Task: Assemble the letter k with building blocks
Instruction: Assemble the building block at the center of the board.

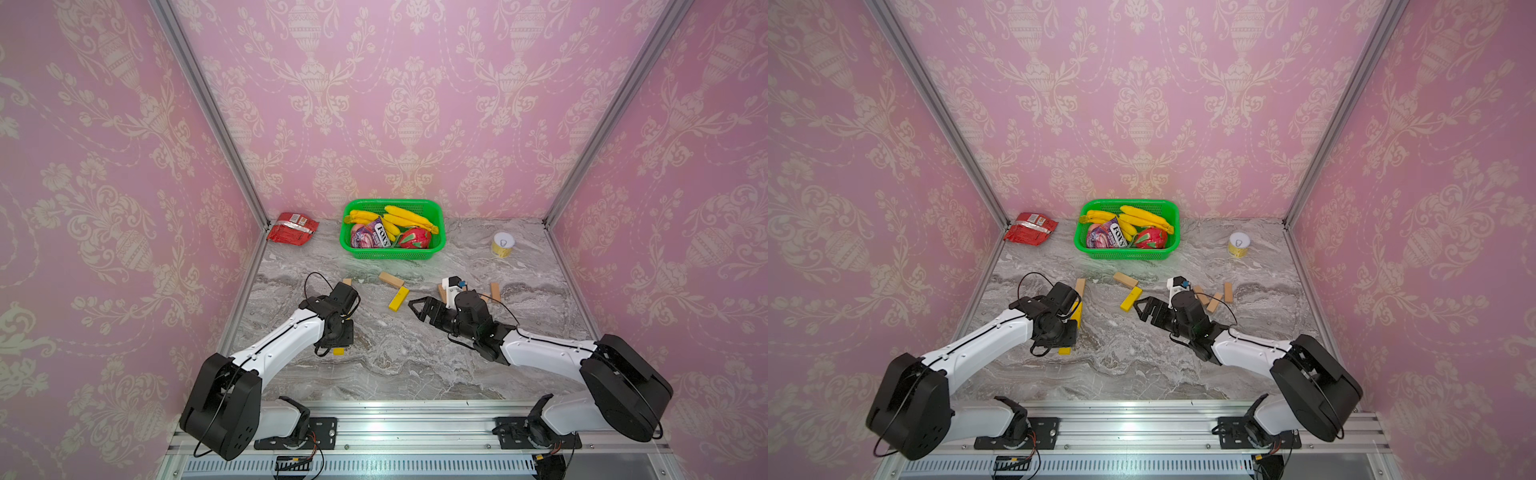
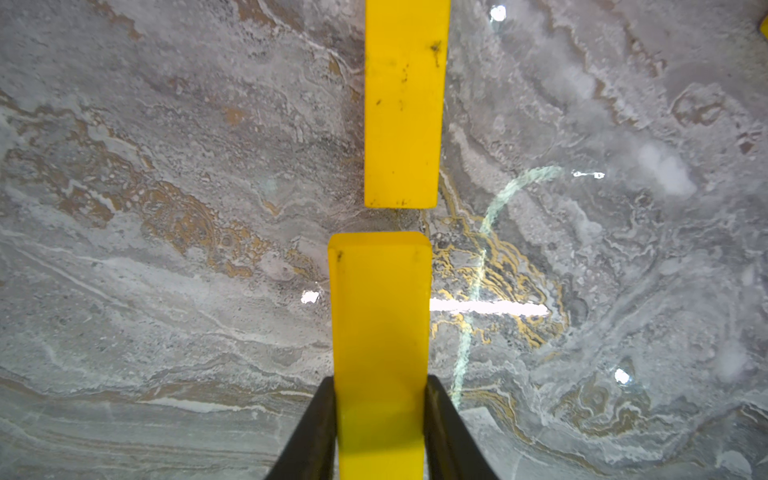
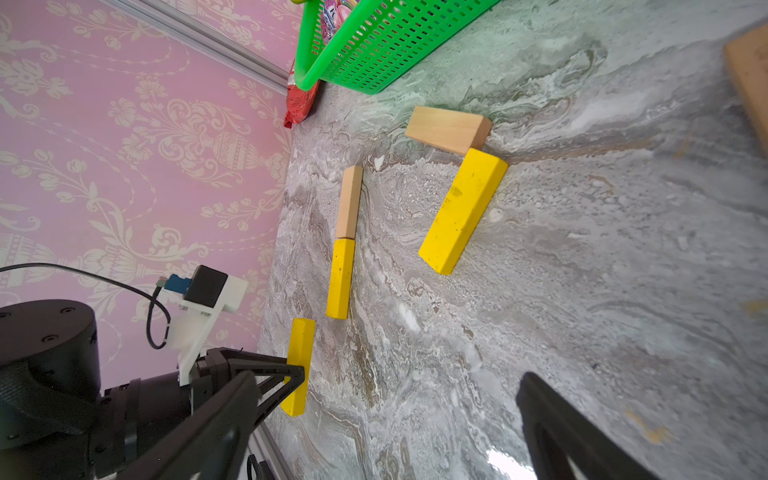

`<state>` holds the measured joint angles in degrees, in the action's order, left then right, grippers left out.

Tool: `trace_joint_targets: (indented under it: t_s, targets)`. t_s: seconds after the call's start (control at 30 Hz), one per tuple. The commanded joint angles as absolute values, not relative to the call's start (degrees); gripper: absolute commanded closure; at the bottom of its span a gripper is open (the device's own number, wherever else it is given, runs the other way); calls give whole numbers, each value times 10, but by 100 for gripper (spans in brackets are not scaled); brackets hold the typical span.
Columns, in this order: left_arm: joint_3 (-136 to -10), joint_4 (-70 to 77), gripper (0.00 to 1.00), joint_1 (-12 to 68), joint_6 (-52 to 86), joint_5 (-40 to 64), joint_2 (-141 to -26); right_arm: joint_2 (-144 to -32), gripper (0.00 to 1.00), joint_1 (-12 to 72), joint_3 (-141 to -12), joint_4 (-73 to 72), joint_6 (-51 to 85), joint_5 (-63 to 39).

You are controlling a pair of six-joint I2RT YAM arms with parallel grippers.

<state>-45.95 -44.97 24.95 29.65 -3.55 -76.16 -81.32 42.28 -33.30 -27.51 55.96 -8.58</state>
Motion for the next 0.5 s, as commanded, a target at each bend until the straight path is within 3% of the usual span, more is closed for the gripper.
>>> trace_joint_targets:
  t_s: [0.0, 0.47]
  targets:
    - [-443, -430, 85, 253, 311, -20, -766, -802, 0, 422, -328, -279, 560, -82]
    - [-396, -379, 85, 253, 307, 1, -769, -804, 0, 423, -330, -277, 560, -84]
